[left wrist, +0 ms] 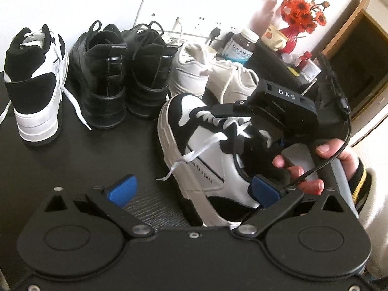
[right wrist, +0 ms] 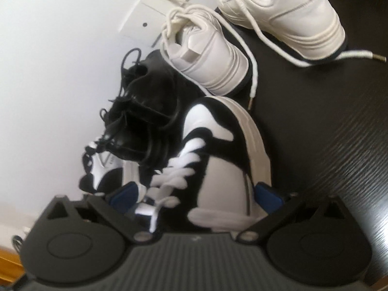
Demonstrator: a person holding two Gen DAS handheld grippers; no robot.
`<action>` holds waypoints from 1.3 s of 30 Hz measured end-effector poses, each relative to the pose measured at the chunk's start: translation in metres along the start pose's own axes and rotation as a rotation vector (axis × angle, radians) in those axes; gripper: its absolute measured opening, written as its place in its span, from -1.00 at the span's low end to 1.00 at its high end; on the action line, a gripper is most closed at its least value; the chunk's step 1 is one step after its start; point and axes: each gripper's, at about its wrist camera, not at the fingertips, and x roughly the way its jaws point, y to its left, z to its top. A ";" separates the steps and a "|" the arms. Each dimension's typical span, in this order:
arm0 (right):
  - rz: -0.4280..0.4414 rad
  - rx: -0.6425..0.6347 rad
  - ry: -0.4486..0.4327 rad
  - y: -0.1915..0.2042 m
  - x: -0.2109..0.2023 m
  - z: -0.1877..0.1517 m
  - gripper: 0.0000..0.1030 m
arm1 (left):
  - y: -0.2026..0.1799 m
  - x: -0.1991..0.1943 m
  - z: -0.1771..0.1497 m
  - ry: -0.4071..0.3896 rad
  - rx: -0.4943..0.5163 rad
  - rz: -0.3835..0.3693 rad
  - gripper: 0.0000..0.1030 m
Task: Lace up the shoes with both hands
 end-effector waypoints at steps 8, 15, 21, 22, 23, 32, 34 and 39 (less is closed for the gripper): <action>-0.014 -0.047 0.059 0.002 0.011 0.006 0.99 | -0.007 0.006 0.000 0.030 0.020 0.053 0.99; -0.086 -0.098 0.056 0.006 0.014 0.021 0.98 | -0.011 0.008 -0.001 0.047 0.053 0.059 0.99; -0.070 -0.112 0.105 0.008 0.023 0.017 0.98 | -0.007 0.008 -0.005 0.056 0.033 0.057 0.99; -0.069 -0.112 0.107 0.008 0.023 0.018 0.98 | -0.006 0.009 -0.004 0.058 0.027 0.054 0.99; -0.069 -0.112 0.108 0.008 0.023 0.019 0.98 | -0.006 0.010 -0.003 0.058 0.023 0.053 0.99; -0.077 -0.187 0.111 0.015 0.027 0.019 0.98 | -0.016 0.021 0.012 0.042 0.023 0.047 0.99; -0.057 -0.178 0.122 0.013 0.027 0.015 0.98 | -0.015 0.018 0.011 0.048 0.021 0.021 0.99; -0.037 -0.181 0.152 0.024 0.032 -0.008 0.98 | -0.014 0.006 0.001 0.074 0.073 0.046 0.99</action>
